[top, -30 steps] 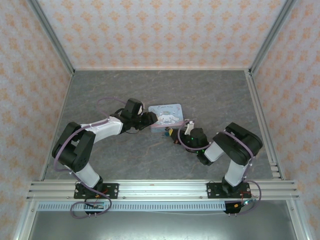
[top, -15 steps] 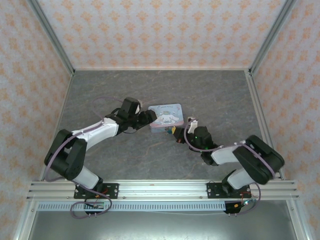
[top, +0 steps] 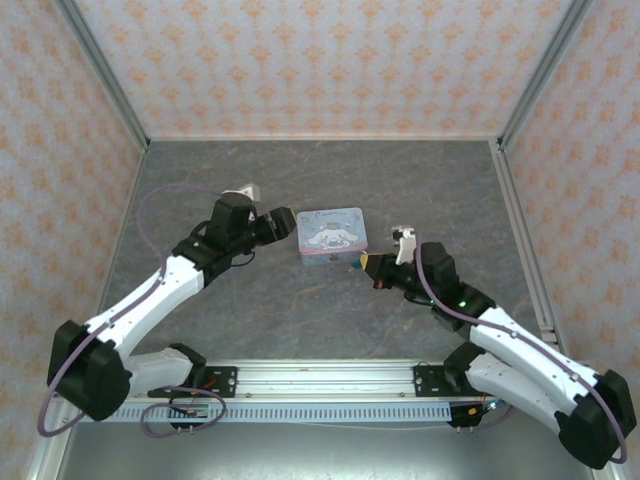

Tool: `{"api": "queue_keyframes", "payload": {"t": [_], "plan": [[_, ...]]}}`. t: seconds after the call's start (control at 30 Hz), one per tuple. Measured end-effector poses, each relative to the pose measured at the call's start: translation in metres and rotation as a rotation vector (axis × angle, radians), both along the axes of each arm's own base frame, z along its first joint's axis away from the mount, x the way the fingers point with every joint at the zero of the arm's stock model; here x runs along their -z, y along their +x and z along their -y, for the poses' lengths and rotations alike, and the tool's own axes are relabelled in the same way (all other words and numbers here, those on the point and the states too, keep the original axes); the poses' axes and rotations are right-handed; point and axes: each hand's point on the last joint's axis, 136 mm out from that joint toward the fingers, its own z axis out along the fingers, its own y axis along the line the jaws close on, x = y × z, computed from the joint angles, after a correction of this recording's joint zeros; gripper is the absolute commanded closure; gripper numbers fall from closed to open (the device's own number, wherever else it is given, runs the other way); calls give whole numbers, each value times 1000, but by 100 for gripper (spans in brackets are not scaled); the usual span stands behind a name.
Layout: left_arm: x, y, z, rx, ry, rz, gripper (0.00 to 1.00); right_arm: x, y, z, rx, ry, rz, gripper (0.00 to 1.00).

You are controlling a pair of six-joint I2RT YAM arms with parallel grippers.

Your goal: Unlock the padlock with the key

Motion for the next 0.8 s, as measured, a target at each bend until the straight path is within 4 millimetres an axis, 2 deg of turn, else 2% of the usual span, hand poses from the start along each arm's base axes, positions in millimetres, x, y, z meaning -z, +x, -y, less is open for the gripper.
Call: {"api": "queue_keyframes", "payload": {"t": [0.13, 0.23, 0.43, 0.67, 0.8], "plan": [[-6, -12, -18, -52, 14, 51, 14, -5, -16, 6, -31, -60, -72, 100], [-6, -23, -32, -92, 35, 76, 12, 6, -27, 13, -42, -108, -150, 100], [-14, -37, -52, -141, 75, 118, 12, 42, -47, 23, -42, -190, -323, 100], [-13, -45, -60, -154, 103, 114, 11, 97, -61, 29, -33, -266, -500, 100], [-10, -47, -61, -151, 118, 105, 11, 120, -66, 31, -25, -296, -565, 100]]}}
